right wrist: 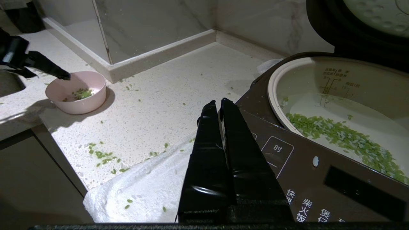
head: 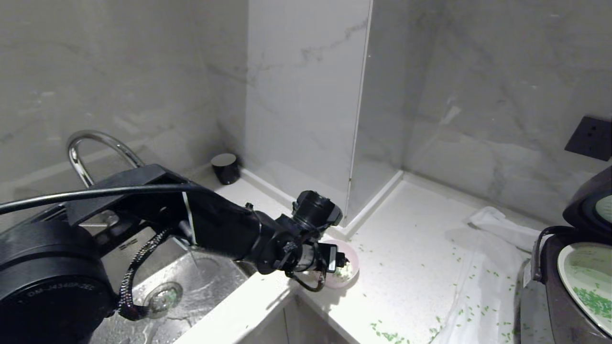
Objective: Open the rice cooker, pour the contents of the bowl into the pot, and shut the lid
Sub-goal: Pick up the bowl on the table
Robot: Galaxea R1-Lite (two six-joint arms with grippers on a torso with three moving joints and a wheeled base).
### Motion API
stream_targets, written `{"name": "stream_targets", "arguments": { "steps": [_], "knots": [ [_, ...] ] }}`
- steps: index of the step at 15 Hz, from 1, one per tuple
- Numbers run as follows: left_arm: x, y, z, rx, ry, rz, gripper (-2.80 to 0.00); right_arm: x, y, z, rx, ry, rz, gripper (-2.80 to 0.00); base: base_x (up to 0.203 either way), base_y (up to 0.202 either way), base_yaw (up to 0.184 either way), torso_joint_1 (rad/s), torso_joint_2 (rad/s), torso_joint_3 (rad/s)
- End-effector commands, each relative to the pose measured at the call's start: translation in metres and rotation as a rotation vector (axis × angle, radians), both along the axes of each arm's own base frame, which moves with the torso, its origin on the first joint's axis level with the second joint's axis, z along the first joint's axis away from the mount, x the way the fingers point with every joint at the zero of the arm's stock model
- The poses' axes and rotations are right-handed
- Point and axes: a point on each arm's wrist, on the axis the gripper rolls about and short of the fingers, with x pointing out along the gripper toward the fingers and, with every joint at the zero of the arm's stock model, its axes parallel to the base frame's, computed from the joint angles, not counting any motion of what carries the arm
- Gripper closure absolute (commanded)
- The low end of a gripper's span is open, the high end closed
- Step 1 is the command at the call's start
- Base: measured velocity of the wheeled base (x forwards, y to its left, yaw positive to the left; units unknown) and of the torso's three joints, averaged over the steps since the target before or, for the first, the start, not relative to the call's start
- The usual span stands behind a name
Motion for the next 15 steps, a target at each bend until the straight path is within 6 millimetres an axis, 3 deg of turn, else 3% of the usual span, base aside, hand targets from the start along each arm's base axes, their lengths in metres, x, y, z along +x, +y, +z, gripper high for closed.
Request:
{"name": "stream_targets", "arguments": {
  "steps": [1,4,15],
  "knots": [
    [0.008,-0.010,-0.019,0.023,0.023,-0.001,-2.80,0.000,0.000,-0.001,-0.001,0.003,0.001,0.00,0.000,0.000,0.000,0.000,0.00,0.000],
    [0.009,-0.016,-0.037,0.062,0.056,-0.008,-2.80,0.000,0.000,0.000,-0.001,0.001,0.001,0.00,0.000,0.000,0.000,0.000,0.00,0.000],
    [0.026,-0.009,-0.055,0.121,0.058,0.049,-2.80,0.000,0.000,0.000,0.000,0.002,0.001,0.00,0.000,0.000,0.000,0.000,0.00,0.000]
  ]
}}
